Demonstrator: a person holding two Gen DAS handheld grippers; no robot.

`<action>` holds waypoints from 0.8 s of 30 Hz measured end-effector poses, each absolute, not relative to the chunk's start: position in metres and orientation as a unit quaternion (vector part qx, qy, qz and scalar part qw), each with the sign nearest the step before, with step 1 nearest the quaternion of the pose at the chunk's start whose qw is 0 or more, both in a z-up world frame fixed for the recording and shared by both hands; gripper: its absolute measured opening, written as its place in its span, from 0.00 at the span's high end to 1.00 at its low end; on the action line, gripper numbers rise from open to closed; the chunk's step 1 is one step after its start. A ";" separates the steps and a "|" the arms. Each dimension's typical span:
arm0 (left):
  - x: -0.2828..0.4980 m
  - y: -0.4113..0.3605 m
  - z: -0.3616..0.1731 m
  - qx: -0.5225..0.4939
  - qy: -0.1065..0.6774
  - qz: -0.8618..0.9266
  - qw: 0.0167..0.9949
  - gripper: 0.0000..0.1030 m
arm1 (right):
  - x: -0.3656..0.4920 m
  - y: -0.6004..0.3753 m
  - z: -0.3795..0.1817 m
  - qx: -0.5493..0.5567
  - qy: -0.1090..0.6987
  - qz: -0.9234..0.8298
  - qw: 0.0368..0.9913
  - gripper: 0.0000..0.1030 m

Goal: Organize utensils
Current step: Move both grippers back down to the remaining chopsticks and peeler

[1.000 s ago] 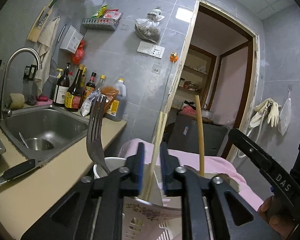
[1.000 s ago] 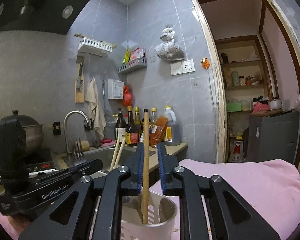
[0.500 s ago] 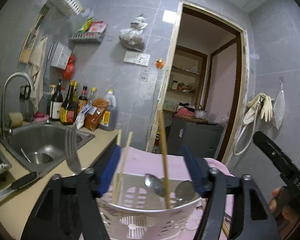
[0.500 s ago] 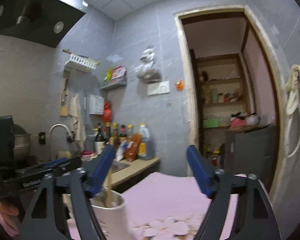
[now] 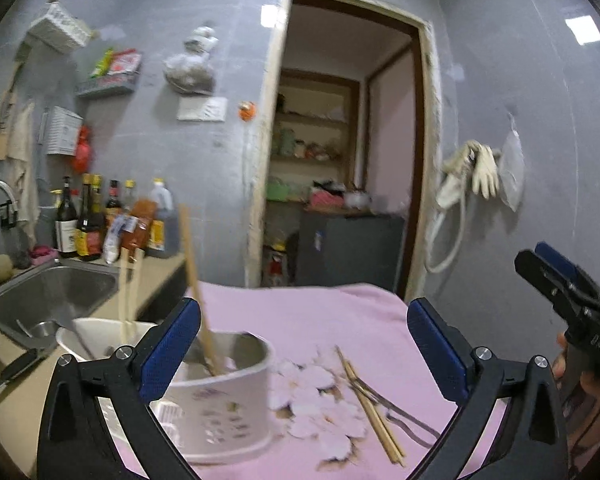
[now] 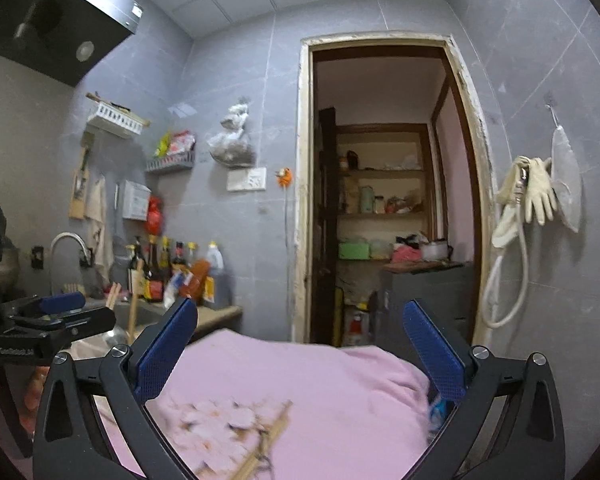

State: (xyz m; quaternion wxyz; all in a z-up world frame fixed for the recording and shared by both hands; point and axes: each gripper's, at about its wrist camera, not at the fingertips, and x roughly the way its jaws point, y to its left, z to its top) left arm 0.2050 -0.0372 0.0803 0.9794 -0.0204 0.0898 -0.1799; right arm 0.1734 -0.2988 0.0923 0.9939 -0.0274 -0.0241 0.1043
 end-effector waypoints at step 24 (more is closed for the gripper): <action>0.261 -0.101 -0.012 0.055 0.358 -0.226 0.904 0.08 | 0.220 -0.317 0.006 -0.079 0.309 0.191 0.928 0.41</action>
